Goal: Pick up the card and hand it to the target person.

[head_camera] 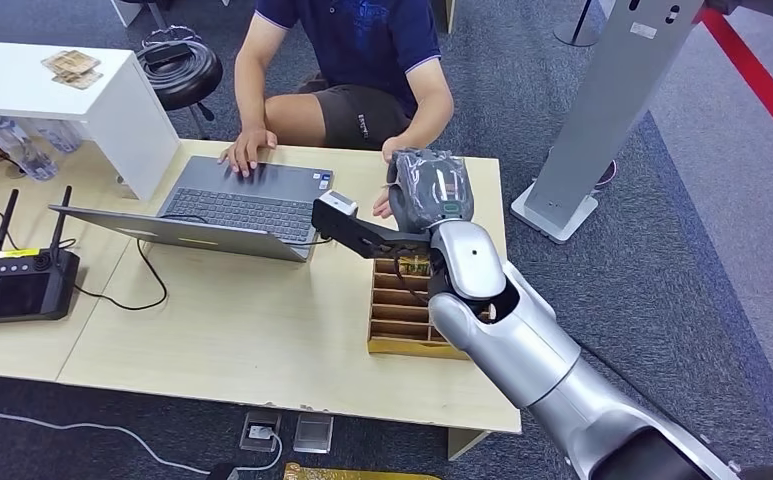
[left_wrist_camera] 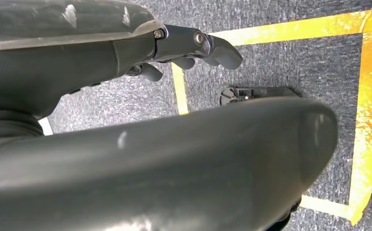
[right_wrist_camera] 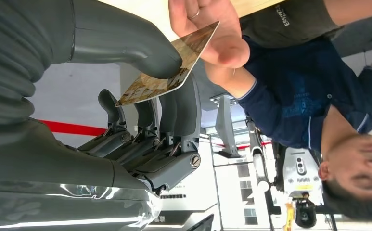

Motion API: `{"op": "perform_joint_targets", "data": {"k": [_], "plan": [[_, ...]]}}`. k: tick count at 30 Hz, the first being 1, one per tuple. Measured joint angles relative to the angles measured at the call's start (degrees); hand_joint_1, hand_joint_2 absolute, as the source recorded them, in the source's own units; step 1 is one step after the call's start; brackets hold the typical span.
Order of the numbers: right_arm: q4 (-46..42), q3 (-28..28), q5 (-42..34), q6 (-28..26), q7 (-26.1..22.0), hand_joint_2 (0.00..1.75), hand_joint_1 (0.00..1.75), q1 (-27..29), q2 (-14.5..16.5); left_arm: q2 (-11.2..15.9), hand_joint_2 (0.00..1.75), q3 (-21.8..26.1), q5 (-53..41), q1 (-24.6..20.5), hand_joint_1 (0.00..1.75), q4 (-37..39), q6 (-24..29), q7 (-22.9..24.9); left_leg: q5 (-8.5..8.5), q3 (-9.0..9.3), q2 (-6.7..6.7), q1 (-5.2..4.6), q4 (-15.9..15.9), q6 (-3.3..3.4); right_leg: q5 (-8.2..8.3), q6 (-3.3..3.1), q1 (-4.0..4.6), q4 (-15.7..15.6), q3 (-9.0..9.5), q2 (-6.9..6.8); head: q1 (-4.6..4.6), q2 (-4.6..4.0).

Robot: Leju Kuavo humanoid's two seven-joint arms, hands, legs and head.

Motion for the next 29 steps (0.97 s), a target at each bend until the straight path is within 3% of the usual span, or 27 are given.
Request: {"op": "perform_joint_targets", "data": {"k": [11,15,29], "plan": [[22.5,1.8,1.4,-1.5,-2.8,1.75,1.36,-6.0,8.1,-0.3,0.0,0.0,0.3,0.0,0.0,0.0,-0.1,0.6,0.0,-0.01,0.02,0.0,0.0,0.0,-0.01,0.0,0.0,0.0,-0.04,0.02,-0.01,0.0],[26.8,2.3,1.7,-1.9,-3.5,1.75,0.0,-6.5,9.9,-0.3,1.75,0.0,0.6,0.3,0.0,0.0,-0.3,0.4,0.0,0.0,0.02,0.0,0.0,0.0,-0.01,0.0,0.0,0.0,-0.05,0.02,-0.02,0.0],[33.0,3.1,1.4,-4.1,-4.2,1.75,0.0,-8.2,11.6,-0.3,1.75,0.0,0.5,0.4,0.0,0.0,-0.4,-0.3,0.0,0.03,0.04,0.0,0.0,0.0,0.0,0.0,0.0,0.0,-0.06,0.04,-0.01,0.0]]}}
